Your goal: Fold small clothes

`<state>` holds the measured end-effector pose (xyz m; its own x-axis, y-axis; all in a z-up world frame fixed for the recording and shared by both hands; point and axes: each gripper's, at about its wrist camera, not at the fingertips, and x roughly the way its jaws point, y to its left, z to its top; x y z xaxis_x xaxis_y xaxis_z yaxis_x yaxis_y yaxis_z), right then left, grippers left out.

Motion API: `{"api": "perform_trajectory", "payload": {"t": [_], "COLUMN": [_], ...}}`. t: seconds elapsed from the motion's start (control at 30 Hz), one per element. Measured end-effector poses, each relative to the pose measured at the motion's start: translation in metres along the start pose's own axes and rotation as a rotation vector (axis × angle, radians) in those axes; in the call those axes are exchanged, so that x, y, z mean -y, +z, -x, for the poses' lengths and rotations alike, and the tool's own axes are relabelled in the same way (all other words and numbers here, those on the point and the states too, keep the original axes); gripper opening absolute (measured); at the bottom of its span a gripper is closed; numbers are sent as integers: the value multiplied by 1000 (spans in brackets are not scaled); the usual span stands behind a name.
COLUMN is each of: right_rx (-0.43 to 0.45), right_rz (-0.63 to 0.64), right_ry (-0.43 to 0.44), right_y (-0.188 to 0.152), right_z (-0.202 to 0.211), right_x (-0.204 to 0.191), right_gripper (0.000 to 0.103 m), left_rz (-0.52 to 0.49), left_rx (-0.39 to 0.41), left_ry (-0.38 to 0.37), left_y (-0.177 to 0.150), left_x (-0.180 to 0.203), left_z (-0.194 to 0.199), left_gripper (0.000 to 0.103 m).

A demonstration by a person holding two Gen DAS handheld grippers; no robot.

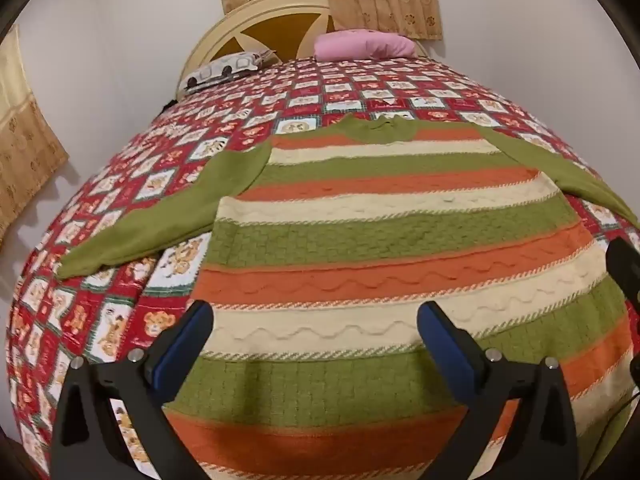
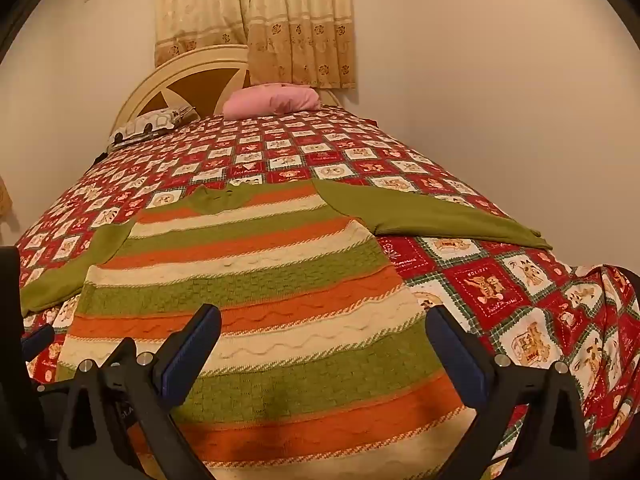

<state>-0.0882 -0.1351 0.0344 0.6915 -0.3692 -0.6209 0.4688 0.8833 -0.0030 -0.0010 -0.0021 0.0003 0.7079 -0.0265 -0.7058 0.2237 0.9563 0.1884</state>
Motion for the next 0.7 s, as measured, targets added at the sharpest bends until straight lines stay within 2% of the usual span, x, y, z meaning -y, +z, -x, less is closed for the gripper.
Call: {"api": "perform_trajectory", "payload": {"t": [0.03,0.13,0.4,0.7], "right_rx": [1,1,-7,-18], "right_rz": [-3,-10,-17,-13], "right_ry": [0,-7,5,2], "right_y": [0,-4,-7,-11], "right_z": [0,-3,-8,-12], "right_x": [0,2,2,-6], "right_gripper": [102,102,102,102], "left_rz": [-5,63,56,75], "left_rx": [1,-14,-11,5], "left_ry": [-2,-50,33,16], "left_y": [0,-3,-18,-26], "left_x": [2,-12,-13,-15], "left_z": [0,-11,-29,-31], "left_gripper": [103,103,103,103]}}
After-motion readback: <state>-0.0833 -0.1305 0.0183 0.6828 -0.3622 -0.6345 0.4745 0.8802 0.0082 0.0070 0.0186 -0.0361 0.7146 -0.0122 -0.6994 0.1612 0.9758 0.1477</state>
